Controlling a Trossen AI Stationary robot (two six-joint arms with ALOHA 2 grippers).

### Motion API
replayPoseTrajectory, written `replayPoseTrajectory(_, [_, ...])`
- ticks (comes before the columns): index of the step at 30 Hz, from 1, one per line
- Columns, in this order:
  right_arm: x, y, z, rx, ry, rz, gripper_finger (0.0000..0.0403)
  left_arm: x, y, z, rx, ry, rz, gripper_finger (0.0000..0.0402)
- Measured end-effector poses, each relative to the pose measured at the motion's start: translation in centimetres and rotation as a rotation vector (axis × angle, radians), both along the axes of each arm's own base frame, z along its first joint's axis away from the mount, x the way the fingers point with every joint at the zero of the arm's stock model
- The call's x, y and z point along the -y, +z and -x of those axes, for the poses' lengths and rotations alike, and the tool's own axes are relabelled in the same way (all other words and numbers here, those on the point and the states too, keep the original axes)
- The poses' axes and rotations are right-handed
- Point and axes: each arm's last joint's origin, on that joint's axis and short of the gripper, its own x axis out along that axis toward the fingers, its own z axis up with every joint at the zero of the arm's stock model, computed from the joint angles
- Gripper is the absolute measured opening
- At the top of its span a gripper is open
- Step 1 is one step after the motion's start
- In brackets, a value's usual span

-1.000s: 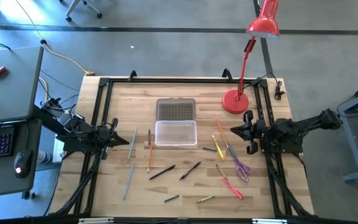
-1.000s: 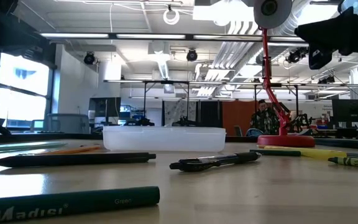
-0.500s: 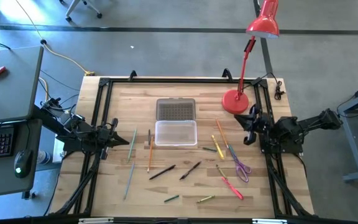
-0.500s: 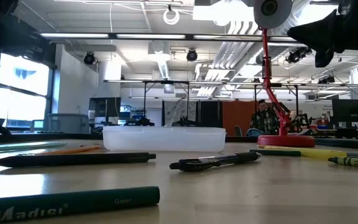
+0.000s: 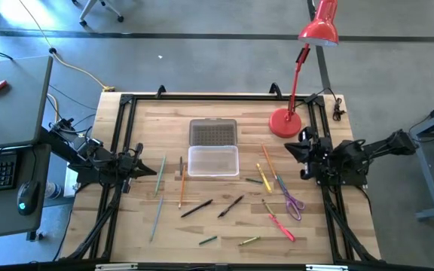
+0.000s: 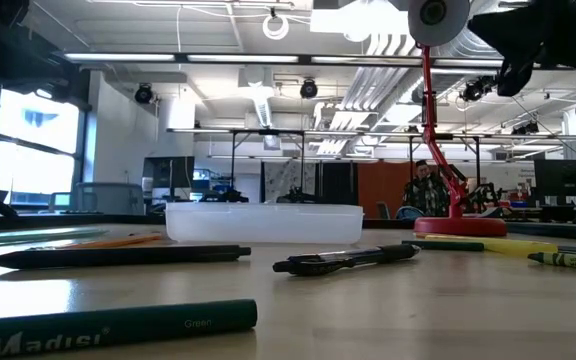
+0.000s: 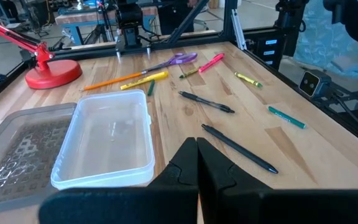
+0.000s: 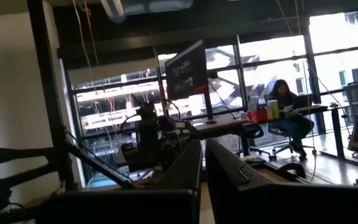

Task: Pick & place school supplies into a supply box
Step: Put the top light blue pencil into the supply box

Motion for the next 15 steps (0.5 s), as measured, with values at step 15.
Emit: replayPoseTrajectory(15, [-2.1,4.6,-7.0,-0.215,0.080,0.169,0.0000,-0.6,3.7,-0.2,0.340,0.233,0.218,0.0026])
